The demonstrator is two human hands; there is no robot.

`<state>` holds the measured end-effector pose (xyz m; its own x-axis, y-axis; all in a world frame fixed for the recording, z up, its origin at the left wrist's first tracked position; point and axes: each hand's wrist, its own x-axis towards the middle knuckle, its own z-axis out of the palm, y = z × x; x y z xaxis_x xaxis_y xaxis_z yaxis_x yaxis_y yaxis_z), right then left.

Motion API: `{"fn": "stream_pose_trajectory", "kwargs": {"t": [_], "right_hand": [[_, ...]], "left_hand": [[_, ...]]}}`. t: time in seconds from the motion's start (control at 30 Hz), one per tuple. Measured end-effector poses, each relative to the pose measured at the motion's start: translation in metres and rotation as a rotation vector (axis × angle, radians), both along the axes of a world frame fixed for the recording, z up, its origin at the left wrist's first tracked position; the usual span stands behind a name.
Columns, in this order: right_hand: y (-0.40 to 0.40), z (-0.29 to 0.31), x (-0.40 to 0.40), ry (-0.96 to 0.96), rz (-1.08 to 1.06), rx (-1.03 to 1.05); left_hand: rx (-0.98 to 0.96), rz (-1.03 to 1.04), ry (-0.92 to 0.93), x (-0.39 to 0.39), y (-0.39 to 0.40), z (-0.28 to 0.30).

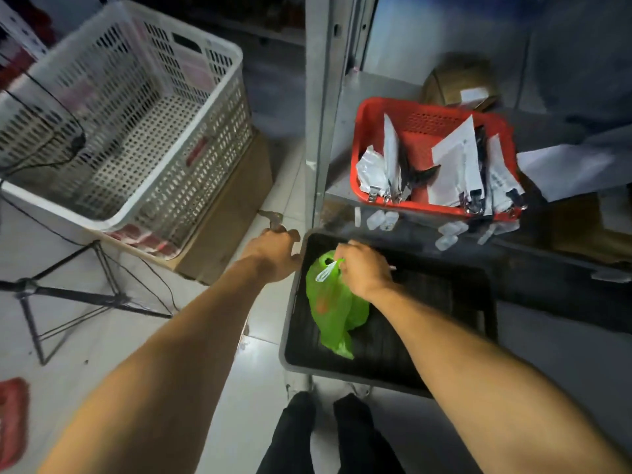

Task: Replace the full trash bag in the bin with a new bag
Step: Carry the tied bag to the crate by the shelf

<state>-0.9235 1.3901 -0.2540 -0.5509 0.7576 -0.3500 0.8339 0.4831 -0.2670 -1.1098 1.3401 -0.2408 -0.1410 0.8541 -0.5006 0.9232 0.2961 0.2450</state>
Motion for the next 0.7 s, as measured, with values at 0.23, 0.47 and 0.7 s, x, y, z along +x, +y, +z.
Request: {"fn": "stream_pose_trajectory", "kwargs": {"t": [0.23, 0.47, 0.7], "right_hand": [[-0.027, -0.032, -0.018, 0.013, 0.066, -0.149], [-0.031, -0.024, -0.008, 0.052, 0.017, -0.211], [-0.016, 0.025, 0.003, 0.127, -0.064, -0.144]], "left_hand": [[-0.055, -0.006, -0.029, -0.007, -0.005, -0.027], [-0.054, -0.004, -0.031, -0.003, -0.008, -0.019], [0.072, -0.036, 0.000, -0.006, 0.011, 0.036]]}}
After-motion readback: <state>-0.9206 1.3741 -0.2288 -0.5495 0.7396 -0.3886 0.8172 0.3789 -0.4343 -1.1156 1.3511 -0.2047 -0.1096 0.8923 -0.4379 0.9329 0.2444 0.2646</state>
